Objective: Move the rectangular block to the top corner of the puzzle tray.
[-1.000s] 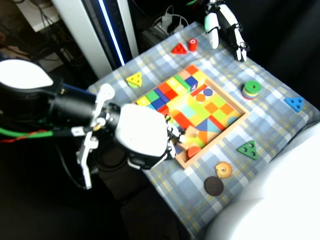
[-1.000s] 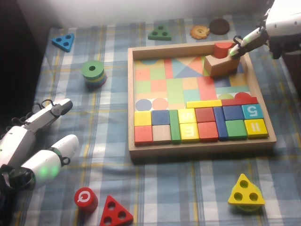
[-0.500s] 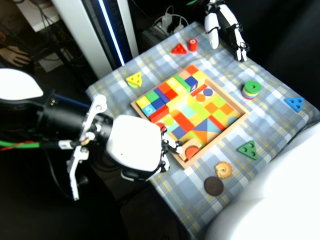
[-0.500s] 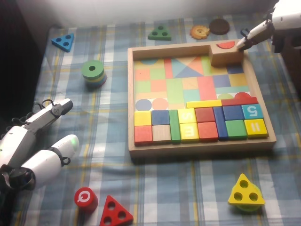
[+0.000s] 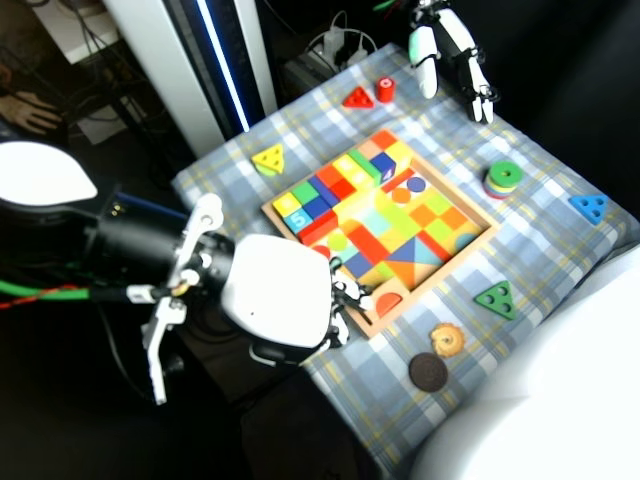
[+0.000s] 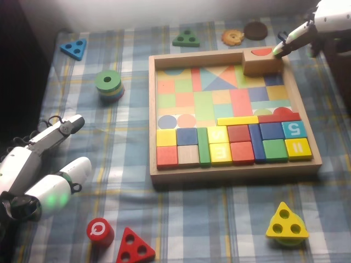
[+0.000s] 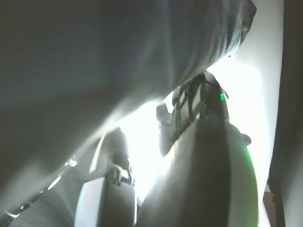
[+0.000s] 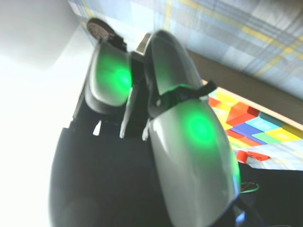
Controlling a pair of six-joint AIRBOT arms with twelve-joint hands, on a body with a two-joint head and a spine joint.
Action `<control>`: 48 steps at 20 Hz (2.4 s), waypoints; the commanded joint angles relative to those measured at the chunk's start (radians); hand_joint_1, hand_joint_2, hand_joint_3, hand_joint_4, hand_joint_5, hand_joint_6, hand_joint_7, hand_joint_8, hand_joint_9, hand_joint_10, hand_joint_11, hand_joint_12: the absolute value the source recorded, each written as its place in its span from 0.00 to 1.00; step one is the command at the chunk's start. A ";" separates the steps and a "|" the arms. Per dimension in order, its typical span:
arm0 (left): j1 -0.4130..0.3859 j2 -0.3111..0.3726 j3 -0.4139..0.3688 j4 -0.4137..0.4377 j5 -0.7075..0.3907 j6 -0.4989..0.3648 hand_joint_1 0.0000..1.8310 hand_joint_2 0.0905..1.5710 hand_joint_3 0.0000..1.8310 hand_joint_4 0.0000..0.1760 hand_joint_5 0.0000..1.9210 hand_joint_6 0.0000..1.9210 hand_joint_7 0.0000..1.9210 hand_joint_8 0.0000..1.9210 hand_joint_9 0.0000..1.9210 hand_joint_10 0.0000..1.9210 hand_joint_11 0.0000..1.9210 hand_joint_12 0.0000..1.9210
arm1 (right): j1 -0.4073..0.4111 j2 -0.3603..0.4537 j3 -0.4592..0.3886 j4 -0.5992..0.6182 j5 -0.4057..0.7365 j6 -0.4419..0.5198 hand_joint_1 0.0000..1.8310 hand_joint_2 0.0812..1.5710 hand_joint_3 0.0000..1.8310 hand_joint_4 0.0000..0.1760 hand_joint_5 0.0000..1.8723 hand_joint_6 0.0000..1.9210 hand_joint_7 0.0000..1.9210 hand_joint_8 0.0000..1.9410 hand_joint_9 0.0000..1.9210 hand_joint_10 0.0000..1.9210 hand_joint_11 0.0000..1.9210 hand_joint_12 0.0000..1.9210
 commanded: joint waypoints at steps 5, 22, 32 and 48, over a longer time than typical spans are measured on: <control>-0.009 0.004 0.002 0.039 -0.110 -0.006 0.31 0.87 0.00 0.32 0.19 0.00 0.11 0.00 0.08 0.00 0.00 0.23 | 0.004 0.001 -0.003 0.013 -0.055 -0.008 0.76 0.77 0.03 0.08 0.22 0.00 0.36 0.73 0.66 1.00 0.73 1.00; -0.009 0.003 0.002 0.038 -0.110 -0.006 0.31 0.86 0.00 0.40 0.18 0.00 0.10 0.00 0.08 0.00 0.00 0.17 | 0.034 0.022 -0.029 0.013 -0.055 -0.010 0.92 0.72 0.02 0.00 0.20 0.00 0.65 1.00 0.77 1.00 0.81 1.00; -0.007 0.006 0.001 0.038 -0.114 -0.006 0.32 0.87 0.00 0.34 0.18 0.00 0.10 0.00 0.07 0.00 0.00 0.13 | 0.153 0.172 -0.208 0.260 -0.101 -0.215 0.92 0.73 0.01 0.00 0.18 0.00 0.69 1.00 0.79 1.00 0.82 1.00; 0.020 0.052 -0.017 0.015 -0.194 -0.006 0.29 0.88 0.00 0.32 0.17 0.00 0.09 0.00 0.04 0.00 0.00 0.02 | -0.559 0.390 -0.734 2.102 0.608 -1.955 0.00 0.81 0.00 0.00 0.11 0.00 0.23 0.03 0.20 0.15 0.02 0.73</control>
